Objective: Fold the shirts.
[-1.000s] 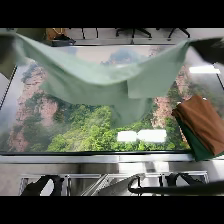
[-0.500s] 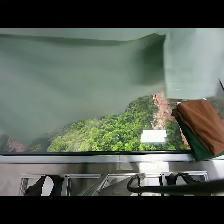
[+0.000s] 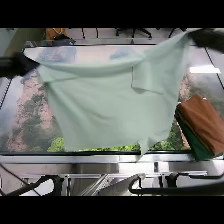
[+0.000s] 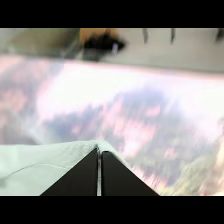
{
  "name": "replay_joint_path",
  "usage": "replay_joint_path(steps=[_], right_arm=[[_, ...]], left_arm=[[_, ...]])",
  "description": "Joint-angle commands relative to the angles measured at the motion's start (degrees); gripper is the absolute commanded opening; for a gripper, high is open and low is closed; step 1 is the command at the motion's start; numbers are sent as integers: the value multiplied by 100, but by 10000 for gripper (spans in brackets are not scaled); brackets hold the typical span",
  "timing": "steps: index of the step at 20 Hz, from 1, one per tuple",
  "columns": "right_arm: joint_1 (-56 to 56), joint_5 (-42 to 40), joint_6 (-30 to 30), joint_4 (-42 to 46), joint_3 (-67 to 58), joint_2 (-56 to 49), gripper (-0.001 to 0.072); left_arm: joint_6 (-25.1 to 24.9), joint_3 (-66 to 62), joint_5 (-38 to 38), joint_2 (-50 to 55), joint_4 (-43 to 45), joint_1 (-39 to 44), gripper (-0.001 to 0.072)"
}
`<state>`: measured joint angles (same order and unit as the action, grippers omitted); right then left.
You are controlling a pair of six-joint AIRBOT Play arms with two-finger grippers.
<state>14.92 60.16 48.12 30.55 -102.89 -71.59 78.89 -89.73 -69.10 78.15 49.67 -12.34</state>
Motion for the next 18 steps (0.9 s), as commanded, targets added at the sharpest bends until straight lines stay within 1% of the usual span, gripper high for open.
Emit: replay_joint_path(steps=[1, 3, 5, 7, 8, 11, 13, 16, 18], right_arm=[[-376, -146, -15, -125, 39, -1738, 15], [-498, -664, -13, -125, 39, -2347, 15], [-501, -1067, 31, -118, 39, -2660, 15], [-468, -1126, 35, 4, 39, -2717, 15], [-452, -1132, 144, 201, 39, -2695, 15], [-417, -1003, 874, 1401, 39, -2588, 14], [-428, -772, 1202, 2015, 48, -2592, 14], [-428, -717, 1211, 2142, 151, -2605, 14], [-428, -691, 1213, 2201, 151, -2621, 14]], left_arm=[[-225, 509, 940, 1504, 229, 227, 12], [-260, 96, 1250, 2365, 227, 92, 12], [-260, -605, 1167, 3136, 160, -57, 12], [-264, -1294, 984, 3705, 131, -140, 12], [-367, -1556, 907, 3871, 136, -140, 12], [-553, -2236, 525, 4083, 214, -140, 12], [-540, -2616, 181, 4079, 385, -138, 12], [-463, -2726, -280, 4076, 914, -116, 12], [-337, -2424, -273, 4079, 1340, -81, 12]])
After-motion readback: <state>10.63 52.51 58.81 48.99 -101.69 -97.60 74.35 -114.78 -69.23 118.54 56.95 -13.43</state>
